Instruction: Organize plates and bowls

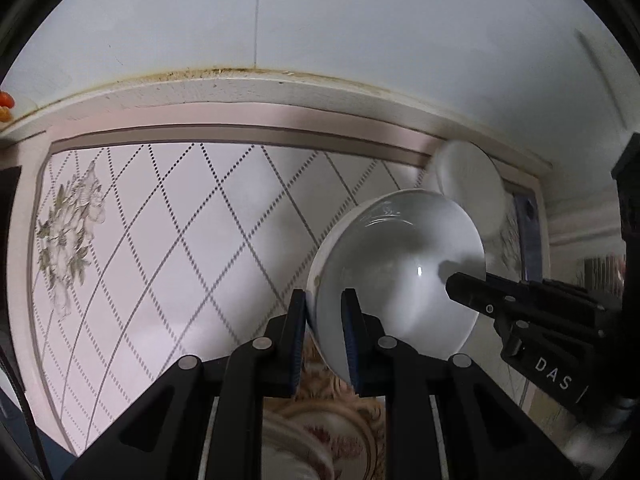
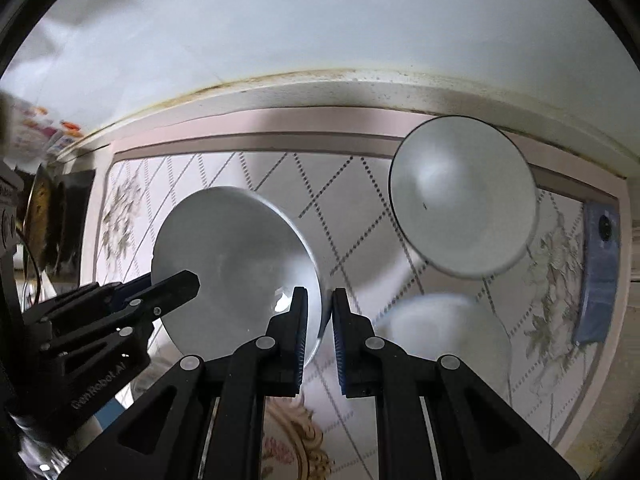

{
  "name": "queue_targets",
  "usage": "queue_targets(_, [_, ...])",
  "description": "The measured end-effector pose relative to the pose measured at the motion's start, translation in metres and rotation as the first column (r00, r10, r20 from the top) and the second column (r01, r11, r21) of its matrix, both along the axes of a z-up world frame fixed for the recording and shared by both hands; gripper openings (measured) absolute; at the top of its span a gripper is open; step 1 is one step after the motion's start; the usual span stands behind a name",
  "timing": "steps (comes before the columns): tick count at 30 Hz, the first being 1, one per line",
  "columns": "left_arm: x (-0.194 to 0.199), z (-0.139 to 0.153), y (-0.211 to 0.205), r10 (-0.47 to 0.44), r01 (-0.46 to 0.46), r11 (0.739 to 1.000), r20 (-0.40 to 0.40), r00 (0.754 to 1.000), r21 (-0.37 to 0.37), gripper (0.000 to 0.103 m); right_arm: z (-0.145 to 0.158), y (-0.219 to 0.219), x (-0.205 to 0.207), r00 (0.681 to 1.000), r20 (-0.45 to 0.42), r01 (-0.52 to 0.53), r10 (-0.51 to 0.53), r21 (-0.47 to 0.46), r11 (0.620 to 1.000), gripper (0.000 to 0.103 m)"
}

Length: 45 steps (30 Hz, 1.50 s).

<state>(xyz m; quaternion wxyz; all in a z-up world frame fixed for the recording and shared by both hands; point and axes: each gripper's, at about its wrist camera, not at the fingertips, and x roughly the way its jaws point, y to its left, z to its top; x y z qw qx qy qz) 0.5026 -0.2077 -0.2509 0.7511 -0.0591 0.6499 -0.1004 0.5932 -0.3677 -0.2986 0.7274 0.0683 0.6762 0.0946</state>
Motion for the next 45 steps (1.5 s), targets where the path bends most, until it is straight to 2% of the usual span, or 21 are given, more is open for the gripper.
queue_targets(5, [-0.038, 0.012, -0.015, -0.052, 0.052, 0.999, 0.001, 0.999, -0.015, 0.015, 0.024, -0.012, -0.047, 1.000, -0.005, -0.023, 0.023, 0.013, 1.000, 0.014])
queue_targets(10, [-0.081, 0.002, -0.037, -0.113, 0.111, 0.993, -0.036, 0.993, -0.044, 0.015, 0.025, -0.044, -0.115, 0.999, -0.038, -0.004, 0.005, 0.018, 1.000, 0.014])
queue_targets(13, [-0.102, -0.012, -0.051, -0.152, 0.151, 0.988, -0.049, 0.987, -0.024, 0.015, 0.015, -0.061, -0.150, 0.997, -0.070, 0.023, -0.020, 0.035, 0.999, 0.014])
queue_targets(15, [-0.113, -0.026, -0.057, -0.160, 0.158, 0.987, -0.079, 0.984, -0.039, 0.015, 0.005, -0.072, -0.171, 0.995, -0.096, 0.045, -0.040, 0.050, 0.998, 0.014])
queue_targets(18, [-0.124, -0.042, -0.067, -0.163, 0.157, 0.986, -0.109, 0.981, -0.063, 0.015, -0.008, -0.085, -0.196, 0.991, -0.120, 0.069, -0.063, 0.040, 0.997, 0.014])
queue_targets(22, [-0.140, -0.054, -0.088, -0.206, 0.202, 0.978, -0.124, 0.971, -0.046, 0.015, -0.030, -0.107, -0.222, 0.980, -0.162, 0.126, -0.119, 0.032, 0.992, 0.014])
queue_targets(28, [-0.155, -0.067, -0.114, -0.273, 0.275, 0.962, -0.133, 0.953, -0.006, 0.015, -0.039, -0.130, -0.246, 0.971, -0.181, 0.166, -0.158, 0.031, 0.986, 0.014])
queue_targets(38, [-0.155, -0.079, -0.126, -0.285, 0.289, 0.957, -0.148, 0.947, 0.004, 0.015, -0.047, -0.154, -0.252, 0.959, -0.197, 0.219, -0.204, 0.056, 0.974, 0.014])
queue_targets(40, [-0.155, -0.070, -0.122, -0.286, 0.289, 0.957, -0.142, 0.947, -0.004, 0.015, -0.047, -0.155, -0.250, 0.954, -0.209, 0.234, -0.216, 0.068, 0.970, 0.014])
queue_targets(42, [-0.150, -0.052, -0.117, -0.276, 0.277, 0.961, -0.101, 0.956, 0.000, 0.016, -0.043, -0.162, -0.248, 0.947, -0.227, 0.247, -0.225, 0.072, 0.966, 0.014])
queue_targets(44, [-0.140, -0.034, -0.108, -0.250, 0.250, 0.968, -0.065, 0.966, -0.012, 0.017, -0.026, -0.172, -0.243, 0.949, -0.204, 0.264, -0.242, 0.093, 0.960, 0.014])
queue_targets(45, [-0.130, -0.024, -0.102, -0.228, 0.227, 0.974, -0.045, 0.973, -0.022, 0.021, -0.016, -0.178, -0.240, 0.949, -0.186, 0.276, -0.253, 0.106, 0.955, 0.014])
